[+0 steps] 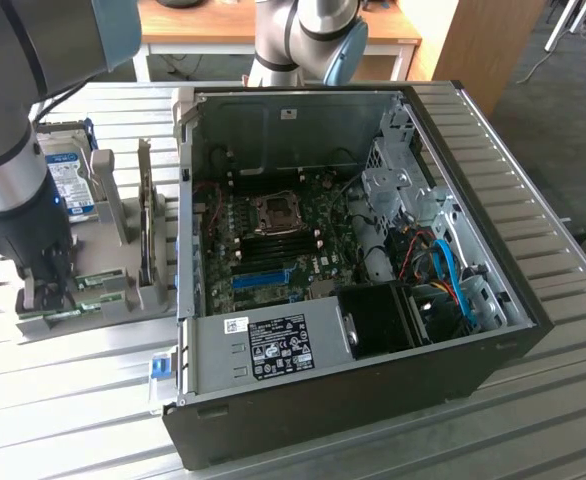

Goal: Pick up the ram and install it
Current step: 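Pick up the ram and move it above insertion slot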

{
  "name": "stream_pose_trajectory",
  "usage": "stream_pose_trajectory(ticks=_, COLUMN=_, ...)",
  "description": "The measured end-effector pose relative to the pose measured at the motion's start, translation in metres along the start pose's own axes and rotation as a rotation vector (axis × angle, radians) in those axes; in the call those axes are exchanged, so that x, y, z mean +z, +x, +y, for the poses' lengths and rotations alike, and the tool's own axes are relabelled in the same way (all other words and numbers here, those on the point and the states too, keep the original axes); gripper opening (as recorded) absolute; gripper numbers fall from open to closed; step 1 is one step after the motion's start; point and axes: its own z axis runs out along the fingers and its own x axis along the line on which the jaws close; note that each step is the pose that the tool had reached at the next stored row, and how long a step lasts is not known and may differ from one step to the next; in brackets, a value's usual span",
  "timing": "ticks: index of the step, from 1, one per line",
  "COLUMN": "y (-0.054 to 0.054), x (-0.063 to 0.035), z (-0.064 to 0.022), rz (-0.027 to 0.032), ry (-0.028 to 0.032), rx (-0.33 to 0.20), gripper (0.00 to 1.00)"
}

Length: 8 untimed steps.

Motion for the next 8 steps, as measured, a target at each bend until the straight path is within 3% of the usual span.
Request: stream_pose_trajectory(ticks=8, y=0.0003, x=0.0052, z=-0.0002, rz=0.0002, ry=-0.0001, rx=0.000, gripper=0.31)
